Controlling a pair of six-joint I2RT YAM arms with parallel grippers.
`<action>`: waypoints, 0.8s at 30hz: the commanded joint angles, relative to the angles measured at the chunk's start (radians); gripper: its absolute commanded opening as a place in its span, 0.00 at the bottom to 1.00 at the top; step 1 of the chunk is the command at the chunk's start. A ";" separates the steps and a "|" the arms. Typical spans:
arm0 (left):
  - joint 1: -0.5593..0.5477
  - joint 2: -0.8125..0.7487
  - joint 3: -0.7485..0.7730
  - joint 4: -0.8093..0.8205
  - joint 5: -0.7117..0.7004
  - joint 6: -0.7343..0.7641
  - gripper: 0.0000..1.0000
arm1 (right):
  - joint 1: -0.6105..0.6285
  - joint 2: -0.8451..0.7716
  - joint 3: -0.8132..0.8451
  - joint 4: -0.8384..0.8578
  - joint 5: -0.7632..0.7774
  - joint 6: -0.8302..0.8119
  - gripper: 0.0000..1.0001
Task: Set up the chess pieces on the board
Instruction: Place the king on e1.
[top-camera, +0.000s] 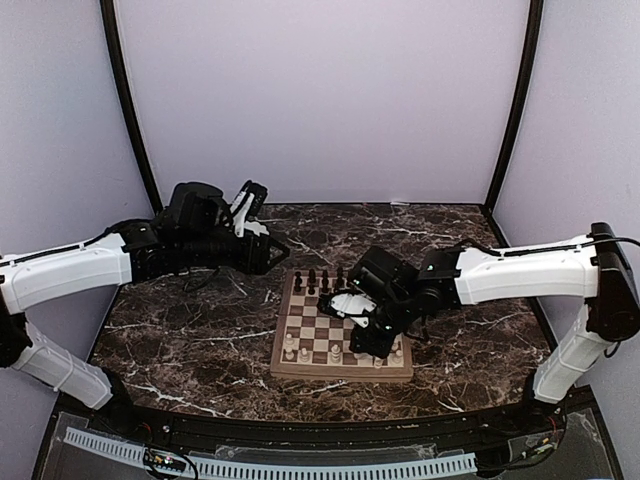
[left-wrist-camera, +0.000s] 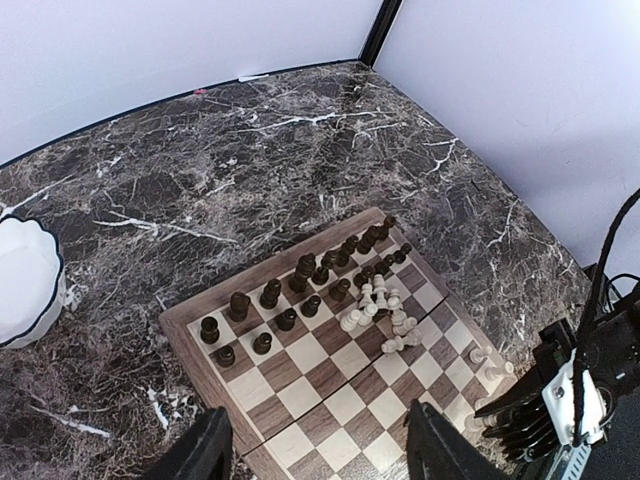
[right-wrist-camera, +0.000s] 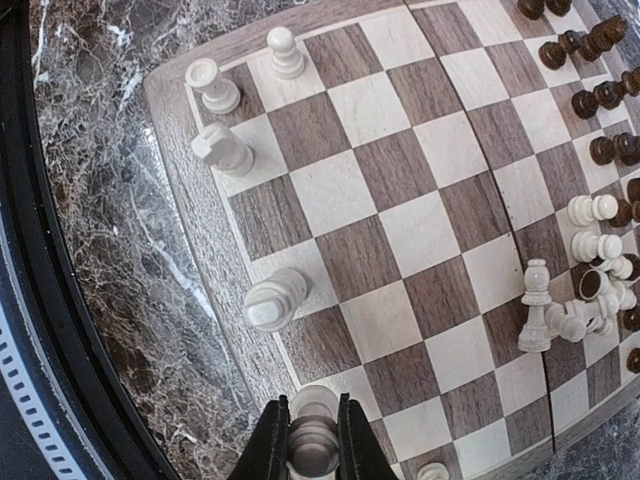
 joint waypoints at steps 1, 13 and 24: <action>0.003 -0.038 0.023 -0.024 -0.005 -0.012 0.62 | 0.000 0.013 -0.029 0.092 -0.015 -0.012 0.04; 0.003 -0.061 0.017 -0.055 -0.014 -0.022 0.62 | -0.001 0.066 -0.015 0.143 -0.030 -0.026 0.05; 0.002 -0.062 0.007 -0.041 -0.016 -0.035 0.62 | 0.000 0.069 -0.039 0.154 -0.023 -0.023 0.09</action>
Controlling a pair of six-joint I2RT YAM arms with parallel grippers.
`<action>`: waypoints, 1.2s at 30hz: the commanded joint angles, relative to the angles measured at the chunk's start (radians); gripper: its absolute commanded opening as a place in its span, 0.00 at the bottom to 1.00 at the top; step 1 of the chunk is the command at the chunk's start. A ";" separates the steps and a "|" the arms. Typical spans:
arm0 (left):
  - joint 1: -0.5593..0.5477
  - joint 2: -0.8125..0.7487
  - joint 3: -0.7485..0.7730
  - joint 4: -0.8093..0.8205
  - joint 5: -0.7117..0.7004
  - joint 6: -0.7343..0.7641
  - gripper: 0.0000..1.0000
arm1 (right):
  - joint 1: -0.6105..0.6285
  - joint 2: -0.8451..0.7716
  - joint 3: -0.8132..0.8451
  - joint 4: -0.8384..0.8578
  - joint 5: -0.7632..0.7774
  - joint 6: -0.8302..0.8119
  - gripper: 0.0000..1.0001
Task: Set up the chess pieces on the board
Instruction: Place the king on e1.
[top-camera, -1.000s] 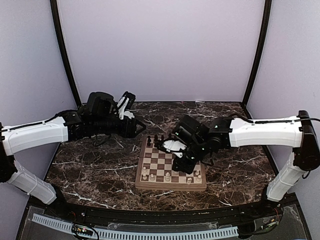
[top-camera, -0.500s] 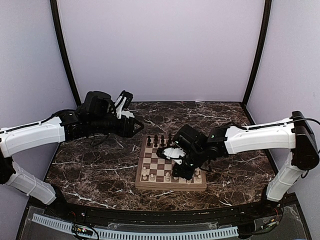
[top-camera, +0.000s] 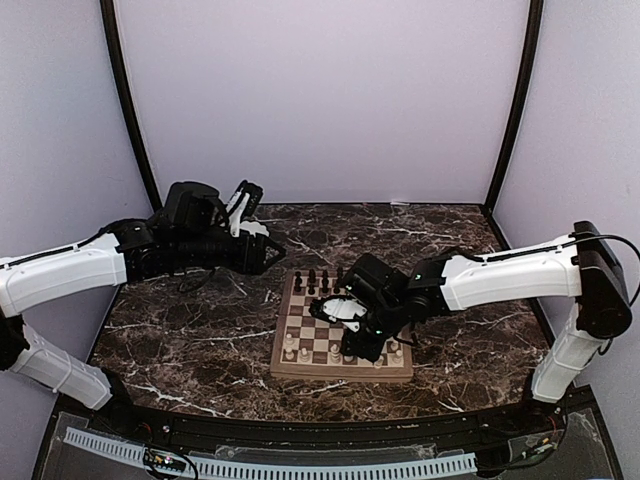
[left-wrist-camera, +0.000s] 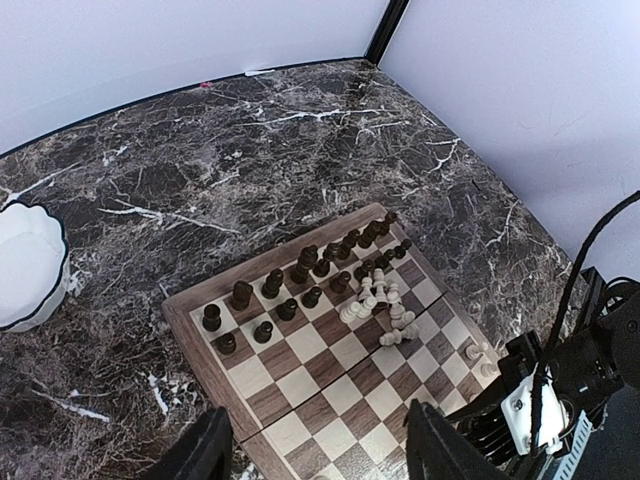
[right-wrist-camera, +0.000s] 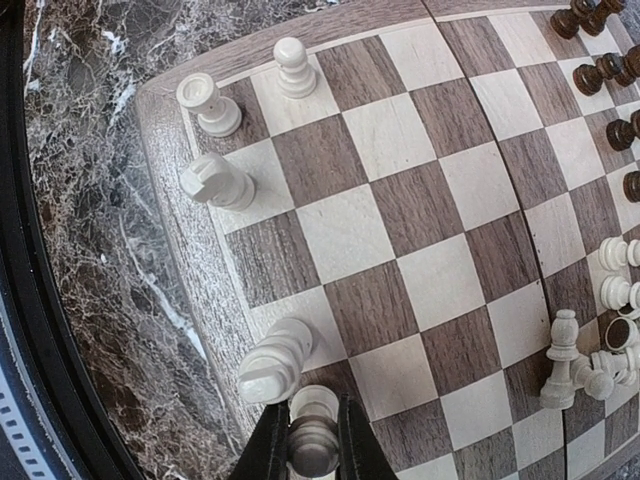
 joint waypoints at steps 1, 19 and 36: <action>0.003 -0.031 0.007 0.001 -0.008 -0.009 0.62 | 0.000 0.005 -0.011 0.033 -0.002 -0.003 0.09; 0.003 -0.022 0.004 0.012 -0.003 -0.008 0.62 | 0.000 0.004 -0.017 0.021 0.008 0.002 0.23; 0.003 -0.014 0.006 0.019 0.001 -0.009 0.62 | -0.001 -0.010 -0.013 -0.011 0.008 0.002 0.17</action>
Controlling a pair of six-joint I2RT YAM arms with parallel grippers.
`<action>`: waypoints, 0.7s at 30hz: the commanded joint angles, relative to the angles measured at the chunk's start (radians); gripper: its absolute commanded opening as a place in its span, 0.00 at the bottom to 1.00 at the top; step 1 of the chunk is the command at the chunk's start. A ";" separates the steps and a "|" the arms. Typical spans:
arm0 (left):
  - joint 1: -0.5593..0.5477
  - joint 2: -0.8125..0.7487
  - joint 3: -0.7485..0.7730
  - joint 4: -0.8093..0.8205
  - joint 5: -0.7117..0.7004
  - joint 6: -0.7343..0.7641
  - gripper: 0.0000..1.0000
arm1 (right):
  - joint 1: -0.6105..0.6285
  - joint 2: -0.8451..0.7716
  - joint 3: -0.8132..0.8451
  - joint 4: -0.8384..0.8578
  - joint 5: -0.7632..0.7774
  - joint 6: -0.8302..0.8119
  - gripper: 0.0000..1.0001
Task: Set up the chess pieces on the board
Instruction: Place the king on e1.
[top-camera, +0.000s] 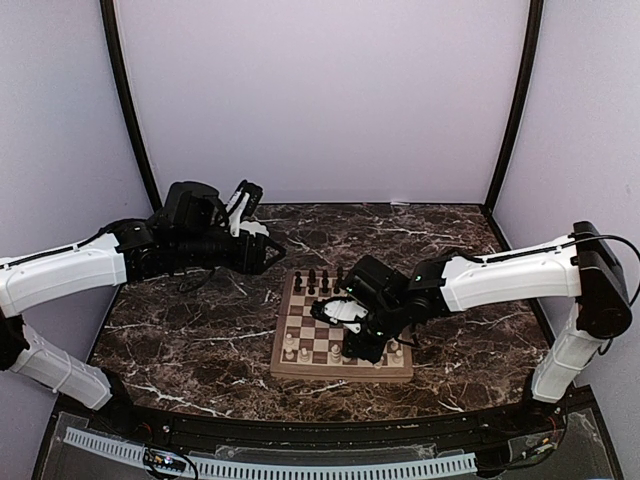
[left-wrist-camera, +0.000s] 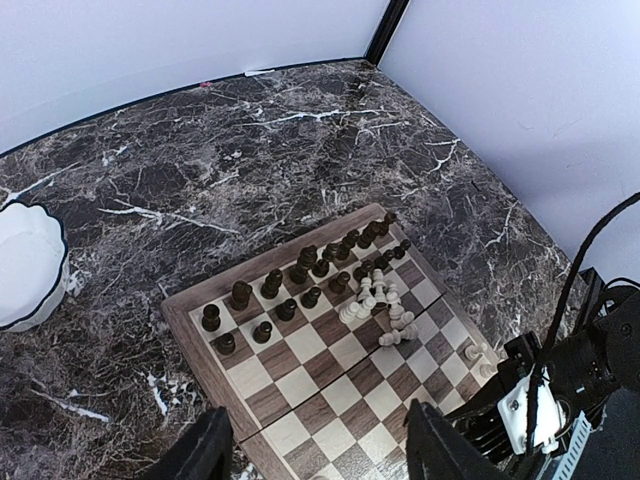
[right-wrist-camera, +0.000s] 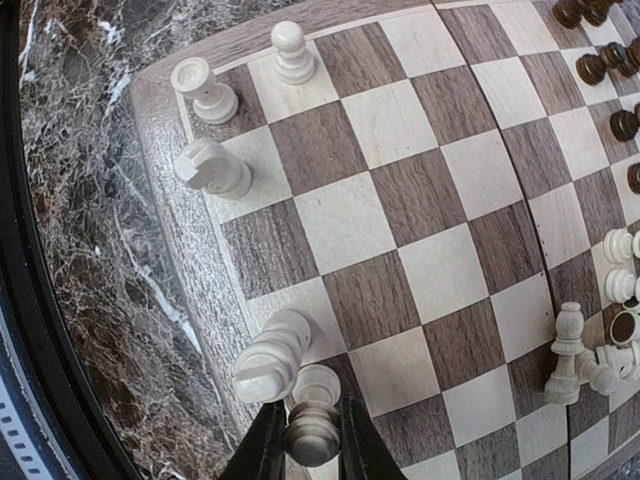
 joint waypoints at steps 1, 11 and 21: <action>0.003 -0.013 0.006 0.019 -0.001 -0.006 0.61 | 0.000 -0.012 -0.003 -0.013 0.006 0.001 0.17; 0.004 -0.009 -0.001 0.034 0.004 -0.014 0.61 | 0.000 -0.026 0.008 -0.045 0.019 -0.005 0.13; 0.003 0.004 -0.005 0.052 0.012 -0.017 0.62 | 0.000 -0.035 0.008 -0.063 0.016 -0.008 0.12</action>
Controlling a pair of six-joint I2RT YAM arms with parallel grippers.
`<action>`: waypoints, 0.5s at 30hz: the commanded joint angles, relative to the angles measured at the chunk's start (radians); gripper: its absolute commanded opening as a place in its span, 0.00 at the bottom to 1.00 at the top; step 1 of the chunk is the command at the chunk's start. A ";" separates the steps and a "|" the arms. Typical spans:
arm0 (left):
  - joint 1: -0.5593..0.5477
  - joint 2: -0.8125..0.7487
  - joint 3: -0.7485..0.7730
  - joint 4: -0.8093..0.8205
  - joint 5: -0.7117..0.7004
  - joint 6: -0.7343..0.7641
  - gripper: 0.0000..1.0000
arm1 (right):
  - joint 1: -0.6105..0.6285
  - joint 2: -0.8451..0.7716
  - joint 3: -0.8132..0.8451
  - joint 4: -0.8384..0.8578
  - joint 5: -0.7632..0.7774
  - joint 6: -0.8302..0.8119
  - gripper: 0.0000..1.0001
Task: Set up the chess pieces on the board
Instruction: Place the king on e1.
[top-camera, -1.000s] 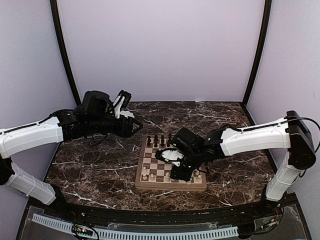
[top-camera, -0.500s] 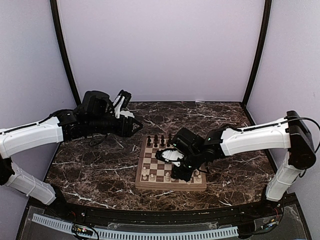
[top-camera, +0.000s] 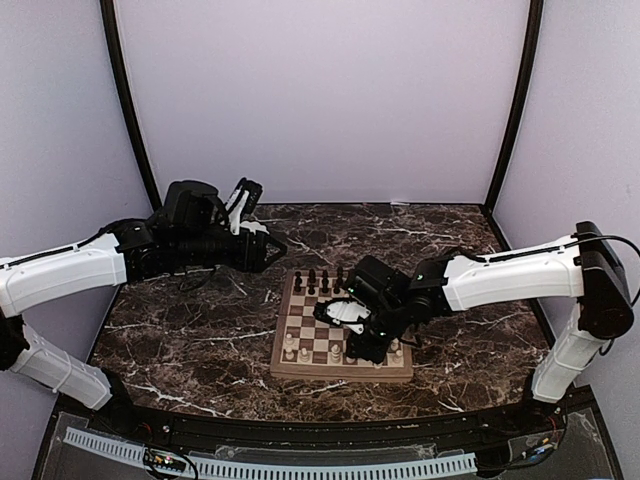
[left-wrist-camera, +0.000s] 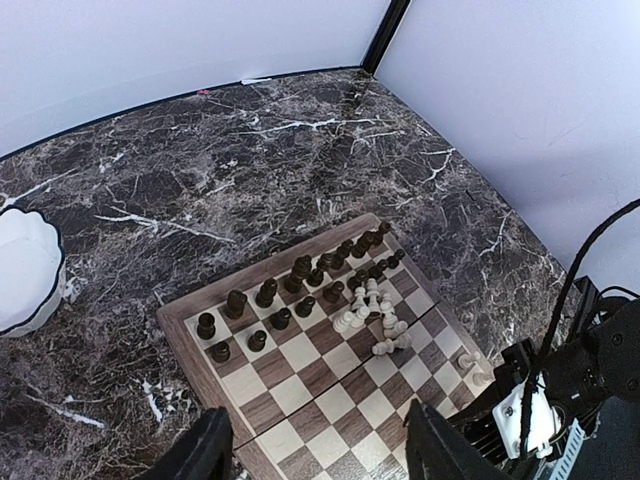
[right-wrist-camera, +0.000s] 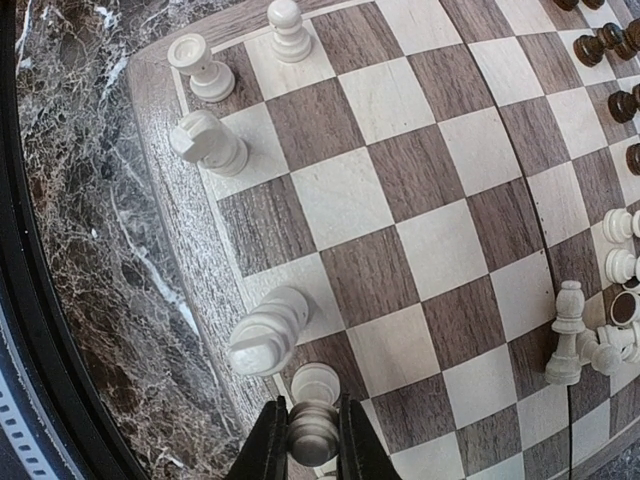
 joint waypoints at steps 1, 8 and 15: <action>0.003 0.005 -0.003 0.033 0.010 -0.005 0.61 | -0.001 -0.023 0.007 -0.022 0.005 -0.004 0.12; 0.002 0.011 0.005 0.027 0.013 0.004 0.62 | 0.000 0.000 0.018 -0.010 0.009 0.000 0.24; 0.004 0.010 0.013 0.012 0.010 0.013 0.62 | -0.005 -0.043 0.074 -0.059 0.030 -0.002 0.38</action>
